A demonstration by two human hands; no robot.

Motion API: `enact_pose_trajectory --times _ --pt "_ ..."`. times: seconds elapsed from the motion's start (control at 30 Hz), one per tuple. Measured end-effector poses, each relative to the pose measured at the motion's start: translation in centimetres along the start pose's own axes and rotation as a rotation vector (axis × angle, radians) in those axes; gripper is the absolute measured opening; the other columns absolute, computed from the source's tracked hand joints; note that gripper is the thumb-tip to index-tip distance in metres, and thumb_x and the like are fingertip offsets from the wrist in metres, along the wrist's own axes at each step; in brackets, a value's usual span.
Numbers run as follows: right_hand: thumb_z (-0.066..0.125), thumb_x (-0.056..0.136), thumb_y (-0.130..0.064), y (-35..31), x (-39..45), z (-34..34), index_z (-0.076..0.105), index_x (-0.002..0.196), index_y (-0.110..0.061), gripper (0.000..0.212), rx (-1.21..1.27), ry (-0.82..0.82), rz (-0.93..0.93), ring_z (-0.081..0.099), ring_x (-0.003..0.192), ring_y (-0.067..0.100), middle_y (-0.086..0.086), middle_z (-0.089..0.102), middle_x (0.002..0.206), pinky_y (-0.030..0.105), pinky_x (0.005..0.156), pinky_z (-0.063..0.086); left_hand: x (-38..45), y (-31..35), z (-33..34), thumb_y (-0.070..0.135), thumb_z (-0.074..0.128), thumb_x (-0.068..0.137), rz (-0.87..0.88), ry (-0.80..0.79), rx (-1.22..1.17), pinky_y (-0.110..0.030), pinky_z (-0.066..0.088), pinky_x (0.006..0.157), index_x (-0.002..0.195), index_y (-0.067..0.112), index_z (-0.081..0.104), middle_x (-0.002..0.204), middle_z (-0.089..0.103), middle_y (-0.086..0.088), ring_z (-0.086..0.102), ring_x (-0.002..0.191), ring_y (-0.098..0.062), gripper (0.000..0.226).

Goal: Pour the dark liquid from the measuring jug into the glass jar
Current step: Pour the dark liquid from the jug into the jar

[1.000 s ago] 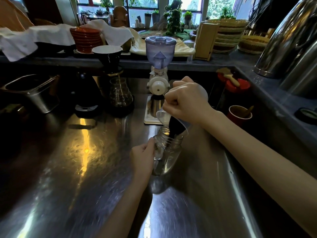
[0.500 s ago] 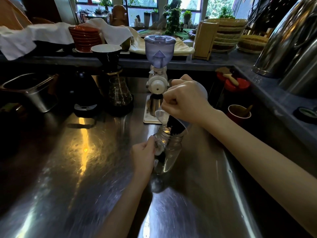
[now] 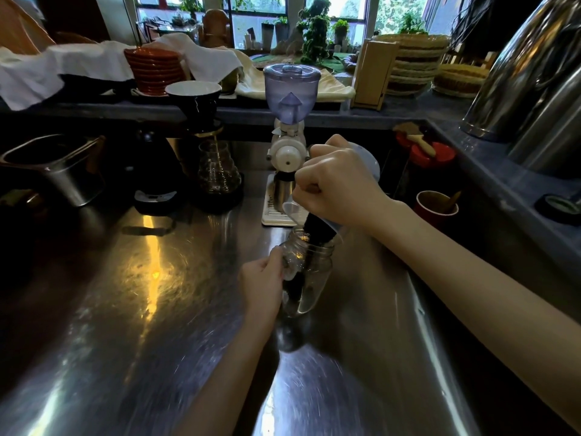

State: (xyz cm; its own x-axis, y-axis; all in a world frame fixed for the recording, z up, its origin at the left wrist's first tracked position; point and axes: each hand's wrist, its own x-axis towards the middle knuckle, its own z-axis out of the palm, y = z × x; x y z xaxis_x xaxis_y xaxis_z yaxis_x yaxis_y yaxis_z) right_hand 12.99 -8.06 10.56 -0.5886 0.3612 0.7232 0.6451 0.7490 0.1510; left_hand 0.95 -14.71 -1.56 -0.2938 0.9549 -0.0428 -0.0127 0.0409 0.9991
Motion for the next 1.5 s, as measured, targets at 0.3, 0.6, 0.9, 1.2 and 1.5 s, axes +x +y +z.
enact_pose_trajectory --times 0.3,0.6,0.9,1.2,1.5 --pt "0.047 0.073 -0.013 -0.2 -0.1 -0.1 0.03 0.051 -0.026 0.032 -0.043 -0.002 -0.035 0.032 0.053 0.011 0.003 0.047 0.038 0.028 0.066 0.024 0.0 0.1 0.0 0.026 0.055 0.083 -0.018 -0.012 -0.02 -0.036 0.031 0.061 0.047 0.008 0.051 0.055 0.042 -0.014 0.038 0.056 -0.025 0.04" --pt "0.046 0.072 -0.012 -0.6 0.1 -0.4 0.03 0.05 -0.024 0.03 -0.042 -0.03 -0.036 0.031 0.052 0.012 0.002 0.047 0.038 0.025 0.066 0.021 0.1 -0.1 -0.2 0.025 0.056 0.083 -0.019 -0.04 -0.056 -0.037 0.033 0.061 0.049 0.008 0.053 0.058 0.044 -0.014 0.04 0.057 -0.025 0.038" --pt "0.046 0.071 -0.011 -0.9 0.4 -0.4 0.03 0.051 -0.026 0.03 -0.051 -0.025 -0.053 0.029 0.053 0.012 0.0 0.045 0.038 0.024 0.066 0.02 0.1 -0.1 -0.3 0.025 0.054 0.084 -0.016 -0.03 -0.01 -0.035 0.032 0.062 0.042 0.015 0.046 0.05 0.038 -0.01 0.036 0.053 -0.023 0.044" --pt "0.051 0.071 -0.008 -0.9 0.1 -0.3 0.039 0.043 -0.019 0.032 -0.068 -0.098 -0.044 0.033 0.052 0.013 0.0 0.048 0.038 0.024 0.064 0.018 0.6 -0.7 -0.3 0.028 0.054 0.083 -0.023 -0.045 -0.02 -0.037 0.036 0.064 0.053 0.006 0.057 0.062 0.052 -0.017 0.047 0.061 -0.025 0.038" --pt "0.049 0.071 -0.009 -1.1 0.4 -0.5 0.037 0.043 -0.02 0.032 -0.064 -0.1 -0.072 0.031 0.054 0.012 -0.003 0.042 0.039 0.025 0.063 0.019 0.6 -0.4 -0.3 0.029 0.054 0.081 -0.039 -0.035 0.002 -0.037 0.033 0.062 0.039 0.017 0.049 0.055 0.042 -0.014 0.039 0.057 -0.024 0.044"
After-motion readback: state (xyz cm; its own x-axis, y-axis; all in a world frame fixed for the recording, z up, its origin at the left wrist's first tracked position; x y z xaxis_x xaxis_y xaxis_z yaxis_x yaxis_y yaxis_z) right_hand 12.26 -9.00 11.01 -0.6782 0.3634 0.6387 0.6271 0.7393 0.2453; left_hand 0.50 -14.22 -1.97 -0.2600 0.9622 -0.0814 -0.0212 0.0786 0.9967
